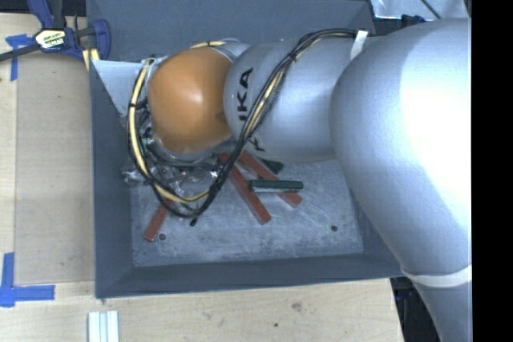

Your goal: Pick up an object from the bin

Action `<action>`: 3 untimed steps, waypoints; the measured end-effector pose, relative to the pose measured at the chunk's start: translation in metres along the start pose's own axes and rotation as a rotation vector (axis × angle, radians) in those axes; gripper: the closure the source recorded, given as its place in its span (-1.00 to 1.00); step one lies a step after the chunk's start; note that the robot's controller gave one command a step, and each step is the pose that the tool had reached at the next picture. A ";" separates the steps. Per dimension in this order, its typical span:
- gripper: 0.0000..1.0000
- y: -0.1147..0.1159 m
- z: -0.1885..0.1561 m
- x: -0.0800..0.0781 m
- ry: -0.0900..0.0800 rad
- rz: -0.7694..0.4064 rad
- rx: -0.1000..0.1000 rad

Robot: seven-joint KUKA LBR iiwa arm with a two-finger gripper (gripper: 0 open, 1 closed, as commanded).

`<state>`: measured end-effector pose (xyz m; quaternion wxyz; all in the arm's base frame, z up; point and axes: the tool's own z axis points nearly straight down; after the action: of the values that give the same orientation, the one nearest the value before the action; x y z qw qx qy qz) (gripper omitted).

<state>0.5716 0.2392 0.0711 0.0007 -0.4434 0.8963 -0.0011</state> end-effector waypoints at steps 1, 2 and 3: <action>-1.00 0.014 0.000 0.014 0.001 -0.385 0.002; 1.00 0.017 0.000 0.013 0.000 -0.384 -0.004; 1.00 0.017 -0.052 0.012 -0.004 -0.379 -0.002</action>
Offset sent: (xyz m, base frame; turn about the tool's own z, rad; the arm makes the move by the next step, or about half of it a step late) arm -0.0219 0.0004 -0.0011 -0.3886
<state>0.5511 0.2398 0.1233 0.0017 -0.6045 0.7966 0.0004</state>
